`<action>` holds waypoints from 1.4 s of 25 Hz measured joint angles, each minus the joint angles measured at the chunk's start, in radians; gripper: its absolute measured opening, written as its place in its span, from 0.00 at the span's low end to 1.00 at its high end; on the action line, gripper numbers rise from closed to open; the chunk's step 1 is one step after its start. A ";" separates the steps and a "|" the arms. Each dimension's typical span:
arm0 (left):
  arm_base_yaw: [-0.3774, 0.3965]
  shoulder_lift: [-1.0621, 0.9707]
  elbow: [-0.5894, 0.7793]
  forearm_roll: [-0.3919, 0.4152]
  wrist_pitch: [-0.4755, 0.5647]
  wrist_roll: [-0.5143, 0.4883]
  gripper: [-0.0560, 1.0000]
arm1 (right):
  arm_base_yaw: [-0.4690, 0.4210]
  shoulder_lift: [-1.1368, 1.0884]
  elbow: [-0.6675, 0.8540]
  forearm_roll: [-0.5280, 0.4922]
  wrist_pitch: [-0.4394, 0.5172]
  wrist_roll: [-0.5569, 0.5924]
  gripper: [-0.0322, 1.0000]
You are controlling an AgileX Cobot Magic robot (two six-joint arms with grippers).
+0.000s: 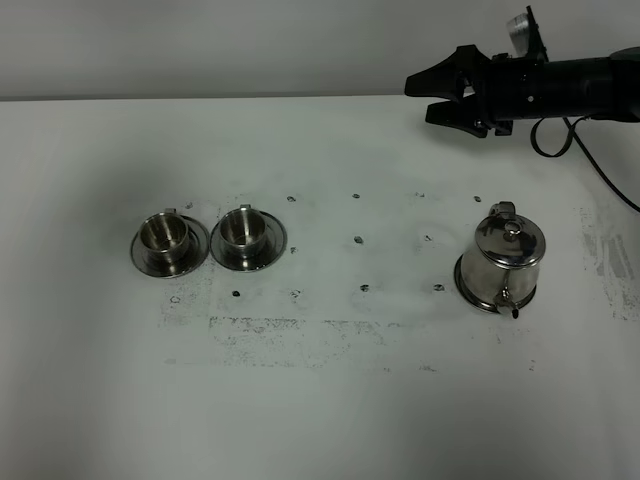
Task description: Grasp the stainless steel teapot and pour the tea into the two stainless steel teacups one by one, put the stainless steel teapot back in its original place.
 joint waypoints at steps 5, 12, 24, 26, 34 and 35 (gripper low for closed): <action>-0.003 -0.162 0.081 0.024 -0.033 -0.036 0.67 | -0.032 0.000 -0.008 -0.001 0.034 -0.006 0.61; -0.077 -0.375 0.257 0.145 -0.024 -0.105 0.67 | -0.049 0.001 -0.065 -0.034 0.062 -0.003 0.61; -0.159 -0.761 0.576 0.391 -0.024 -0.292 0.67 | -0.050 0.001 -0.072 -0.063 0.064 0.002 0.61; -0.160 -0.821 0.622 0.390 -0.023 -0.293 0.67 | -0.050 0.001 -0.072 -0.064 0.057 0.003 0.61; -0.160 -0.995 0.705 0.389 0.052 -0.306 0.67 | -0.051 0.001 -0.072 -0.069 0.049 0.003 0.61; -0.160 -1.003 0.711 0.389 0.058 -0.309 0.67 | -0.051 0.001 -0.072 -0.069 0.049 0.003 0.61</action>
